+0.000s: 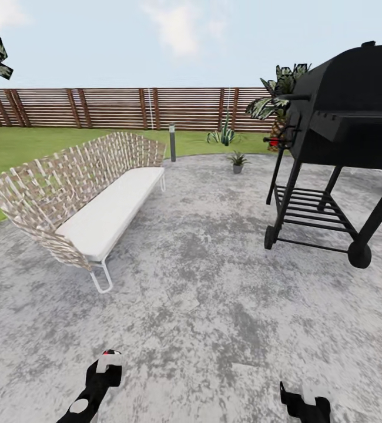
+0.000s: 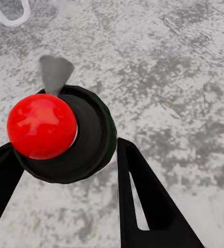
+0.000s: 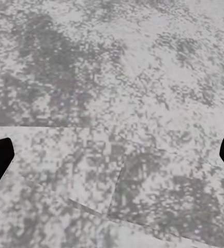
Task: Pick up the pesticide atomizer in the garden and spray insectifuge to fully cover both potted plants in the garden.
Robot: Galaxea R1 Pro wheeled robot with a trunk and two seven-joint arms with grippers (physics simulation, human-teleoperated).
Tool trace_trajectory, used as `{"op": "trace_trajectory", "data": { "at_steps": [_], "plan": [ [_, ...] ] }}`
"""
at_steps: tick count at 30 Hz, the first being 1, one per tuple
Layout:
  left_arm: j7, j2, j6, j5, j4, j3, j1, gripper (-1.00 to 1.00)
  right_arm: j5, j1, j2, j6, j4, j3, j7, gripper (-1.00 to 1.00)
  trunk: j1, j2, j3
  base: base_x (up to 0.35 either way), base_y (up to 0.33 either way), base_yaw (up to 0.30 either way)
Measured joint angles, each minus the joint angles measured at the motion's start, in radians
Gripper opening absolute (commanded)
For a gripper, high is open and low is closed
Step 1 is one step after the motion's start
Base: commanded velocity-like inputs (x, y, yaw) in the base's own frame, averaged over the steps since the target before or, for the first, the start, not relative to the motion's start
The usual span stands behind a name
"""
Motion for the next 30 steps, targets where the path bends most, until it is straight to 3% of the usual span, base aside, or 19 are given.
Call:
{"op": "trace_trajectory", "data": {
  "at_steps": [16, 30],
  "plan": [
    [0.000, 0.000, 0.000, 0.000, 0.000, 0.001, 0.000, -1.00, 0.000, 0.000, 0.001, 0.000, 0.003, 0.000, 0.000, 1.00, 0.000, 0.000, 0.000, 0.338, 0.000, -0.262],
    [0.001, 0.000, -0.001, 0.001, 0.003, 0.000, 0.000, -1.00, -0.003, 0.000, 0.002, 0.000, 0.002, 0.000, -0.002, 1.00, 0.000, 0.000, 0.000, 0.338, 0.000, -0.017]
  ]
}}
